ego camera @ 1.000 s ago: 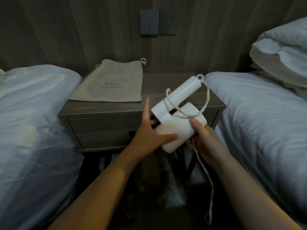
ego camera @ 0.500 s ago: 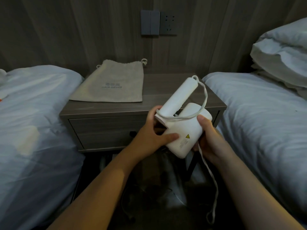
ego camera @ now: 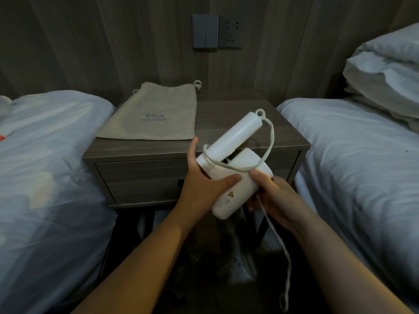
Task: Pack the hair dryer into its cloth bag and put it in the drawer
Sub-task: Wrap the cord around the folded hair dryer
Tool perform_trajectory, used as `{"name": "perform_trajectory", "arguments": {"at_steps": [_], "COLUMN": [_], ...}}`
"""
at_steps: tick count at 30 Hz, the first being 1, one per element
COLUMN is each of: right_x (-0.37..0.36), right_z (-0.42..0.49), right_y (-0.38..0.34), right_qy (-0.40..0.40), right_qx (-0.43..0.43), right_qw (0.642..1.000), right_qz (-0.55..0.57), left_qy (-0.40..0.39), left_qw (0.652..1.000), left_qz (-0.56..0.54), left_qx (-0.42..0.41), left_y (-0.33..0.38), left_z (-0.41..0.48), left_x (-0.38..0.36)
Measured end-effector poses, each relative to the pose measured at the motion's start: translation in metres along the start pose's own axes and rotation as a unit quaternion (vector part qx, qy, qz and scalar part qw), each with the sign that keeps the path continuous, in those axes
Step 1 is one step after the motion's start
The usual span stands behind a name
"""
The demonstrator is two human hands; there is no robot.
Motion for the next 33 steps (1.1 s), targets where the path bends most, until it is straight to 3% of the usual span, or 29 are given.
{"name": "perform_trajectory", "arguments": {"at_steps": [3,6,11,15,20,26,33], "right_x": [0.004,0.007,0.003,-0.003,-0.005,-0.007,-0.011], "right_z": [0.000,0.000,-0.003,-0.005,-0.008,-0.013,-0.020], "right_y": [-0.001,-0.002,-0.006,-0.009,-0.017,-0.036,-0.036], "right_qy": [0.056,0.107,0.119,0.071,0.001,-0.013,-0.022], "right_qx": [-0.002,0.016,0.046,0.028,0.018,0.114,0.026], "right_qw": [0.998,0.994,0.990,0.996,0.992,0.902,0.788], "right_qz": [-0.040,0.005,0.059,0.036,-0.123,-0.415,-0.615], "left_qy": [-0.014,-0.036,-0.068,-0.061,-0.008,0.004,-0.010], "left_qw": [1.000,0.999,0.996,0.994,0.997,0.992,0.963], "left_qz": [0.012,0.020,0.052,0.081,0.066,0.113,0.251], "left_qx": [0.022,0.026,-0.005,-0.032,-0.046,-0.049,-0.099], "left_y": [-0.001,0.002,0.005,0.011,0.017,0.020,0.021], "left_z": [-0.002,-0.005,-0.009,-0.004,0.007,0.013,0.008], "left_x": [-0.005,-0.012,-0.015,-0.007,0.009,0.022,0.020]}}
Point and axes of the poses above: each hand's wrist, its own z-axis towards the middle knuckle, its own x-axis out of the back of the hand, y = z × x, the point moved 4 cm from there along z, towards the middle knuckle, and after that the axes turned 9 degrees about z, right-handed, at the moved point
